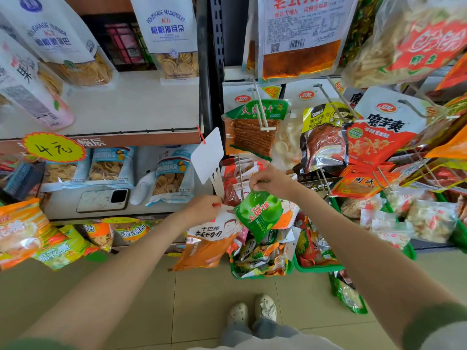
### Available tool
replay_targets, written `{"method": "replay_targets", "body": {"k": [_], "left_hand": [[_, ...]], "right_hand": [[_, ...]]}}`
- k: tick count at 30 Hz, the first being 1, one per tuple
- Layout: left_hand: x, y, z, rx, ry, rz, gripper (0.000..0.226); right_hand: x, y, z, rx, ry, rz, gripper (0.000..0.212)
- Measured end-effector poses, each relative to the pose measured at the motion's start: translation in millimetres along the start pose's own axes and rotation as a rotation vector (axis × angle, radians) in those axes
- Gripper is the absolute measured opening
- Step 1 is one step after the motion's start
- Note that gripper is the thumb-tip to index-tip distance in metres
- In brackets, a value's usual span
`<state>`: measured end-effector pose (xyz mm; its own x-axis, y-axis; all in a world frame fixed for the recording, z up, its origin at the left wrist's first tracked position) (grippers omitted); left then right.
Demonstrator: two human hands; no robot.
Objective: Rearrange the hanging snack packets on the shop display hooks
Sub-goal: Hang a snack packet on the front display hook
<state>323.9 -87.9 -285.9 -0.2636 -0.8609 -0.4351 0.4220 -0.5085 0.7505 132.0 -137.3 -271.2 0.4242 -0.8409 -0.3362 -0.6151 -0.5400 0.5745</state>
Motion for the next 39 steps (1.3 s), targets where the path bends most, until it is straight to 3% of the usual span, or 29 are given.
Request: {"method": "replay_targets", "body": {"k": [4,9,11,14,20,29,33,37,39], "left_hand": [[3.3,3.1,-17.1,-0.028,0.129,0.218,0.048],[12.4,2.9,-25.1,-0.050,0.160,0.204,0.036],[16.9,3.8,-29.8,-0.176,0.140,0.208,0.045],[22.3,6.2,-39.9,-0.355,0.122,0.263,0.034],[24.4,1.9,-30.0,-0.643,0.097,0.309,0.027],[29.3,-0.1,-22.5,-0.634,0.041,0.101,0.020],[32.4,2.3,-28.5,-0.570,0.065,0.054,0.051],[33.9,4.7,-27.6,-0.537,0.034,0.031,0.022],[32.7,7.6,-25.3,-0.527,0.023,0.035,0.025]], "right_hand": [[10.6,-15.1,-7.5,-0.011,0.014,0.068,0.019],[32.3,-34.5,7.1,-0.099,0.021,0.130,0.043],[35.8,-38.7,4.9,-0.103,0.017,0.147,0.038],[37.4,-41.1,3.4,-0.046,-0.011,0.190,0.022],[50.0,-44.2,-1.1,-0.017,0.069,0.270,0.018],[54.4,-45.0,-18.4,-0.047,0.155,0.286,0.010],[57.0,-44.7,-17.1,-0.060,0.132,0.276,0.009],[62.3,-47.0,-19.8,-0.120,0.113,0.220,0.009],[64.7,-47.8,-22.1,-0.155,0.094,0.161,0.011]]}}
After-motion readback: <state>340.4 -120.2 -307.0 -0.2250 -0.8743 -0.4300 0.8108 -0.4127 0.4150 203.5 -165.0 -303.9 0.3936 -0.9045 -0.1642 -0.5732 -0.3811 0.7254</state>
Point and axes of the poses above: each hand's wrist, its own x-axis towards the middle knuckle, its own y-axis out of the back of the hand, z = x × y, the point moved 5 cm from there along x, towards the middle knuckle, and after that the axes turned 3 degrees about -y, right-handed, at the moved point
